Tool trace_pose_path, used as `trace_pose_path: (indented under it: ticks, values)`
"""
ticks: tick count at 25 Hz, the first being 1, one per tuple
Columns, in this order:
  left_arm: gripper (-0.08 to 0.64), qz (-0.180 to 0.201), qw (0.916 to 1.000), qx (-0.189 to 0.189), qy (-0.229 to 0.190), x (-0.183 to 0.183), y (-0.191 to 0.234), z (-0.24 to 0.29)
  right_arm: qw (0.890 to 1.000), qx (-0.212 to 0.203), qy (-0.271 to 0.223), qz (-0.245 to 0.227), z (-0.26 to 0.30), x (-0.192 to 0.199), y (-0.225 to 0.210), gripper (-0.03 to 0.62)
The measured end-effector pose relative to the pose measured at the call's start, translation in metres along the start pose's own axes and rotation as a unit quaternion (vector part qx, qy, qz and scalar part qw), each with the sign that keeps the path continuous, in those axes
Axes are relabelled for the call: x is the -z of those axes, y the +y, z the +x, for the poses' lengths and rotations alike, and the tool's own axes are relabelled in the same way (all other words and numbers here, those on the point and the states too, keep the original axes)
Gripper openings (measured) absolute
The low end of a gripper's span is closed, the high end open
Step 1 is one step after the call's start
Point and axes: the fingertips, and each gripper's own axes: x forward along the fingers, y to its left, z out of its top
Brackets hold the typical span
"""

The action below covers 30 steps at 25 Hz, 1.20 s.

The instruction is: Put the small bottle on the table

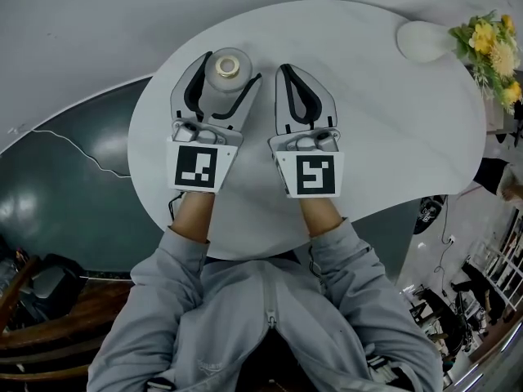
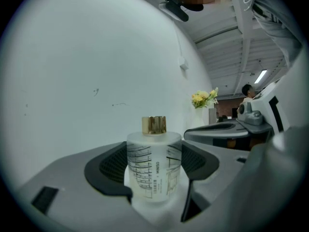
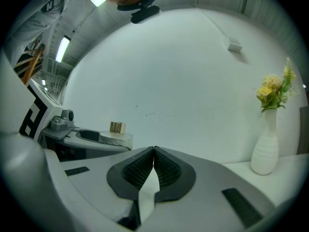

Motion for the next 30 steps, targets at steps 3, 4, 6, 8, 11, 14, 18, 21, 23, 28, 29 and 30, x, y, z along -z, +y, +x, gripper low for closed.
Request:
trace_pose_path:
  ticks: [3, 4, 6, 8, 11, 14, 18, 21, 23, 28, 29, 30]
  values:
    - [0.331, 0.0, 0.9999, 0.004, 0.012, 0.012, 0.0, 0.005, 1.0, 0.0, 0.007, -0.002, 0.003, 0.01, -0.001, 0.028]
    - [0.33, 0.001, 0.9998, 0.005, 0.018, 0.016, 0.001, 0.006, 1.0, 0.0, 0.01, -0.001, 0.005, 0.013, -0.002, 0.028]
    - [0.331, 0.007, 0.9993, 0.009, 0.035, 0.023, 0.0, 0.008, 1.0, 0.0, 0.015, 0.0, 0.007, 0.018, -0.003, 0.028]
    - [0.33, 0.01, 0.9989, 0.011, 0.045, 0.03, -0.001, 0.012, 1.0, 0.0, 0.02, 0.002, 0.009, 0.023, -0.004, 0.028]
    - [0.331, 0.009, 0.9986, 0.011, 0.051, 0.038, -0.001, 0.016, 1.0, 0.0, 0.028, 0.006, 0.011, 0.031, -0.005, 0.028]
    - [0.331, 0.009, 0.9973, 0.012, 0.072, 0.046, 0.002, 0.016, 0.999, -0.002, 0.032, 0.008, 0.014, 0.032, -0.002, 0.028]
    - [0.331, 0.011, 0.9955, 0.01, 0.093, 0.051, 0.002, 0.016, 0.999, -0.006, 0.038, 0.005, 0.012, 0.034, -0.002, 0.028]
    - [0.33, 0.008, 0.9936, 0.006, 0.113, 0.057, 0.004, 0.018, 0.999, -0.004, 0.041, -0.005, 0.012, 0.036, -0.005, 0.028]
    - [0.33, 0.011, 0.9931, 0.003, 0.117, 0.059, 0.004, 0.019, 0.999, -0.003, 0.042, -0.005, 0.012, 0.037, -0.007, 0.028]
    - [0.331, 0.015, 0.9923, -0.003, 0.123, 0.059, 0.004, 0.017, 0.999, -0.003, 0.046, -0.002, 0.009, 0.038, -0.008, 0.028]
    - [0.331, 0.017, 0.9917, -0.005, 0.127, 0.06, 0.004, 0.017, 0.999, -0.003, 0.047, -0.002, 0.008, 0.037, -0.008, 0.028]
    - [0.331, 0.019, 0.991, -0.008, 0.132, 0.062, 0.004, 0.016, 0.999, -0.003, 0.048, -0.001, 0.008, 0.037, -0.008, 0.028]
